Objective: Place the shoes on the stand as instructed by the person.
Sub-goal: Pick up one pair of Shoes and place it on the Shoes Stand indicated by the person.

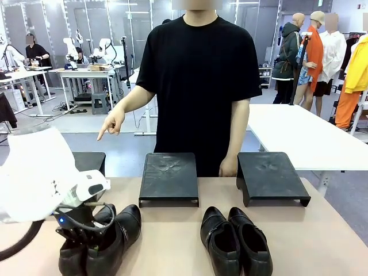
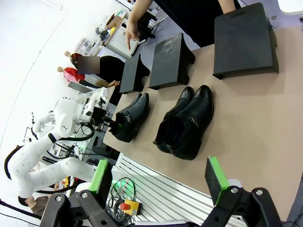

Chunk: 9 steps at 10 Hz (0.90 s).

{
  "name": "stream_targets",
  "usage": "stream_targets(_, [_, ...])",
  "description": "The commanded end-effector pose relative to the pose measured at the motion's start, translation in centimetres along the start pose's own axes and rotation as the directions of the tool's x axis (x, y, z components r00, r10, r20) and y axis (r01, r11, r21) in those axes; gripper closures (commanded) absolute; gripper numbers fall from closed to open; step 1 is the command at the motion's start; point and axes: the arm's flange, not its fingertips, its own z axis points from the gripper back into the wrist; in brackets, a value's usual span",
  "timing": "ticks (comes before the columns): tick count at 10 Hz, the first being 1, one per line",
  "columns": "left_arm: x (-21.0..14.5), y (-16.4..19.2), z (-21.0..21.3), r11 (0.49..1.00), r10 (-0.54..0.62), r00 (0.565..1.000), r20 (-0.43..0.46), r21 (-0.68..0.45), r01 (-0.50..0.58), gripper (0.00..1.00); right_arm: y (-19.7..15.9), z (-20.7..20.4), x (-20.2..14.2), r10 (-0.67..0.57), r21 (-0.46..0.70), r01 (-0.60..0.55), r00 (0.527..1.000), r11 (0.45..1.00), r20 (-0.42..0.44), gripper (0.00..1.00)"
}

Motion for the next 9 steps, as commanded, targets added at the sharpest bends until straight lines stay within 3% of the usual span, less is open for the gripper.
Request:
stream_targets(1, [-1.1,0.2,6.9,0.998,-0.055,0.998,0.037,0.02,0.054,1.0,0.1,0.1,0.1,0.019,0.005,-0.019,1.0,1.0,0.01,0.0])
stream_targets(3, [-1.9,2.8,12.5,0.995,-0.09,0.99,0.11,0.042,0.086,1.0,0.1,0.1,0.1,0.019,0.005,-0.019,1.0,1.0,0.01,0.0])
stream_targets(7, [-2.6,9.2,18.0,0.998,-0.049,0.979,0.2,0.035,0.043,1.0,0.1,0.1,0.1,0.019,0.005,-0.019,1.0,1.0,0.01,0.0])
stream_targets(9, [-3.7,10.1,18.9,0.988,-0.152,0.965,0.211,0.013,0.153,1.0,0.1,0.1,0.1,0.019,0.005,-0.019,1.0,1.0,0.01,0.0])
